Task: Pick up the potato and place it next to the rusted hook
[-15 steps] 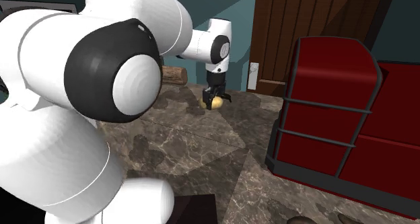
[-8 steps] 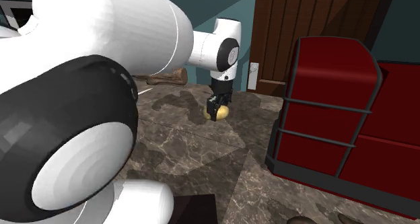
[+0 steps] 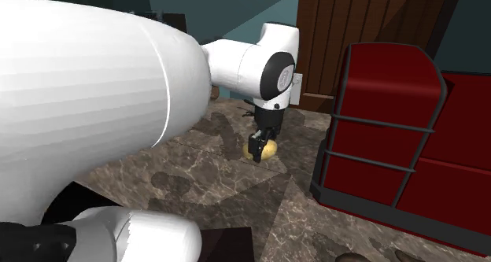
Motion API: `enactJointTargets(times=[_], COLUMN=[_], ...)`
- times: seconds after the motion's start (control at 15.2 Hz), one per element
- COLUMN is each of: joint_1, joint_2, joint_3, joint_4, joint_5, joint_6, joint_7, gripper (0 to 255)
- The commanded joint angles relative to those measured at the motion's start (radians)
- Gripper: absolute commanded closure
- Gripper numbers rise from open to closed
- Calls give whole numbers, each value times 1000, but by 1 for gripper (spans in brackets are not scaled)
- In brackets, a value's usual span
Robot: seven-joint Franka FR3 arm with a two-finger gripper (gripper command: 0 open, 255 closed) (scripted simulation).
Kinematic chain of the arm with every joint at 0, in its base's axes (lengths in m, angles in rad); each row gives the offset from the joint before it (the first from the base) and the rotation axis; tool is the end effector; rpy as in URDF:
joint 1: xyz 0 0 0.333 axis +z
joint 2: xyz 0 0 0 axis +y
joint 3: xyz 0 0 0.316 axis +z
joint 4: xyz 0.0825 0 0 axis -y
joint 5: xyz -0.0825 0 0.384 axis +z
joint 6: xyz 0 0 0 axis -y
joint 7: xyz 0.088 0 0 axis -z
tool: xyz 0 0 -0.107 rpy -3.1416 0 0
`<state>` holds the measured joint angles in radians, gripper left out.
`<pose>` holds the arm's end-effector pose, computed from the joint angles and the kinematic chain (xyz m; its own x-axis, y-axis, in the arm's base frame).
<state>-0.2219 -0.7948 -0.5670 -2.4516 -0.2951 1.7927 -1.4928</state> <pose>0.2128 -0.2882 0.5181 0.6174 0.7794 0.1067 0.7790 -0.6246 0.0549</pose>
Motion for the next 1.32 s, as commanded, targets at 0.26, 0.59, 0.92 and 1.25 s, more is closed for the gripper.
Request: enactJointTargets(times=[0.26, 0.59, 0.92, 1.25], joint_1=[-115, -206, -287, -350], joint_2=[-165, -272, -350, -400], joint_3=[-32, -78, -135, -201], joint_4=[-52, -60, -38, 13], joint_5=[-79, -147, -220, -297], joint_6=[-111, -202, -287, -361], joint_7=[-95, -195, -309, -431], gripper=[255, 255, 255, 255])
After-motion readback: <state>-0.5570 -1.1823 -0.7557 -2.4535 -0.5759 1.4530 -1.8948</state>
